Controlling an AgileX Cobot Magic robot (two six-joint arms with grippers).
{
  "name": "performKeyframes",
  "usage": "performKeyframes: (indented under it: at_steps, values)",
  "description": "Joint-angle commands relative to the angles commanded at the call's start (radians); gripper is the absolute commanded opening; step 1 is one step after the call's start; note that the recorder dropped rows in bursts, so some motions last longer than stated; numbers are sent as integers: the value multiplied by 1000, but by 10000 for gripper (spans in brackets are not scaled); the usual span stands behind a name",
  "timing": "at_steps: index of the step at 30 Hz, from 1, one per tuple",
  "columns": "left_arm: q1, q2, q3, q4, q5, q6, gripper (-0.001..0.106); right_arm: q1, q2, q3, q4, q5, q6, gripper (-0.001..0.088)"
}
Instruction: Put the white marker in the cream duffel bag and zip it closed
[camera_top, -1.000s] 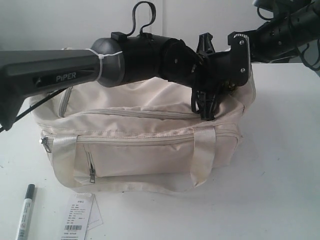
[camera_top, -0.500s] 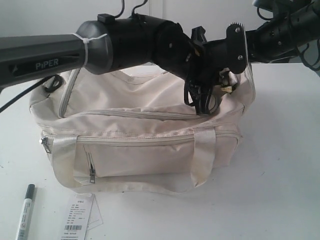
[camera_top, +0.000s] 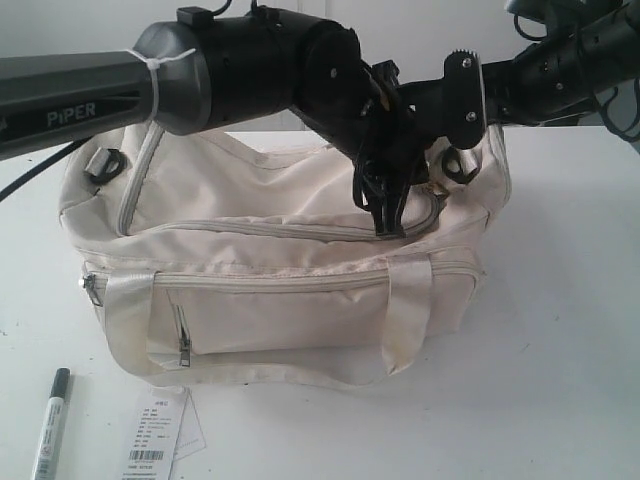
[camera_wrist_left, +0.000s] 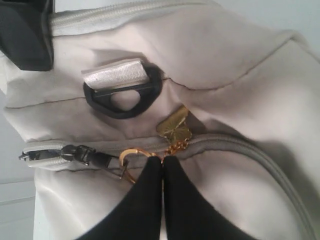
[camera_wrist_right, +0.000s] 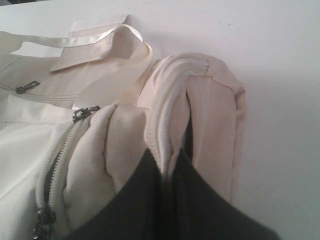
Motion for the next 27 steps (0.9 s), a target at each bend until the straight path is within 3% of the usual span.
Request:
performKeyframes:
  at_steps: [9,27]
  values:
    - [-2,-25,0,0,-2,-49,0,0,0,0,0,0,0,0]
    - [-2,-76,0,-157,-10,-72,0,0,0,0,0,0,0,0]
